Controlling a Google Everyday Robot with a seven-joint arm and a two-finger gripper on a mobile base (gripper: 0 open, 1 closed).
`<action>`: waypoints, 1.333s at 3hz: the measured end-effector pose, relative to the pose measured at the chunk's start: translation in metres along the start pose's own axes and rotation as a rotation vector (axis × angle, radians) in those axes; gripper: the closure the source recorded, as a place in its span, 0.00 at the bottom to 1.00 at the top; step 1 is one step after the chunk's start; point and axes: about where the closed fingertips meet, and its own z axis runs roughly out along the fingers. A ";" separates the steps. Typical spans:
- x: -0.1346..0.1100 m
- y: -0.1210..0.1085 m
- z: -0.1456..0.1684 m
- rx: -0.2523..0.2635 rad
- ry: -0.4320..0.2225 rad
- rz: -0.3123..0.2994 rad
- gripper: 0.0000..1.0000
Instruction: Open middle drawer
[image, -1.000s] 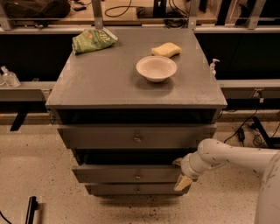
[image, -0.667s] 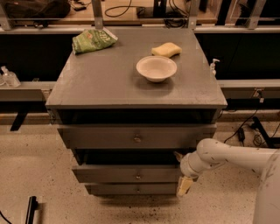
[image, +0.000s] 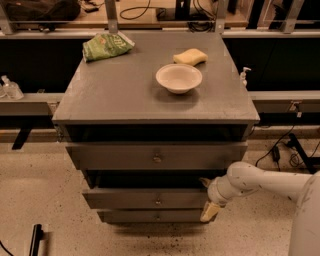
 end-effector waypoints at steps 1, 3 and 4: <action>0.002 0.005 -0.008 0.028 0.005 0.004 0.30; -0.004 0.031 -0.025 -0.025 0.030 -0.045 0.53; -0.009 0.043 -0.034 -0.067 0.014 -0.074 0.71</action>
Offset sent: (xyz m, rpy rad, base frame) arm -0.0360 -0.0080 0.0209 -0.0530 -0.0038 0.0264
